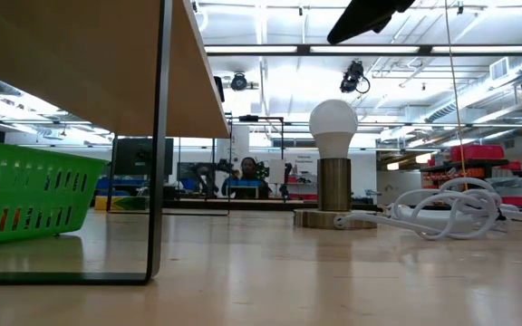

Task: Pick & Place Office Desk Supplies
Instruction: Put the orange spiral keychain into the green bin

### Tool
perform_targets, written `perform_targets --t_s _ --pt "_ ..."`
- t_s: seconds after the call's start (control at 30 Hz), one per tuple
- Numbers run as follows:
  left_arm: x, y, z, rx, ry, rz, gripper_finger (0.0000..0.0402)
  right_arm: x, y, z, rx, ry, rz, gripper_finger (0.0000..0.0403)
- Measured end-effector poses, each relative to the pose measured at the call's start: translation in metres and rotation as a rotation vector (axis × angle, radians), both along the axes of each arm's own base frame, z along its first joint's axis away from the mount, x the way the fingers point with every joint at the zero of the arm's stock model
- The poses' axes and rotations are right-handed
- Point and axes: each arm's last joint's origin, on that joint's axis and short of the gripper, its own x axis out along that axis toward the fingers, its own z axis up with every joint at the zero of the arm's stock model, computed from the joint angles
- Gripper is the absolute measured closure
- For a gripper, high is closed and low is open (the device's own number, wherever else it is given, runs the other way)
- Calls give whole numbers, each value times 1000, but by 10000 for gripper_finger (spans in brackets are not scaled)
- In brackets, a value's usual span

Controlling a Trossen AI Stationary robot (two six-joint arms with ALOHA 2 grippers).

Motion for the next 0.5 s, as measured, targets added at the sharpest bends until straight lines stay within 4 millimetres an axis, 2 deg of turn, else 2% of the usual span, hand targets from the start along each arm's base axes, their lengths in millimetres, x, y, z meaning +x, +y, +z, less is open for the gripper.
perform_targets --t_s 0.13,0.33,0.5 --pt "9 2 -22 -29 145 0 397 0 0 -1 7 9 9 396" --pt "4 -1 -24 -94 231 -64 397 -2 0 -2 4 25 10 396" --pt "-3 -1 -25 -183 353 -27 397 -2 0 -2 6 26 13 396"
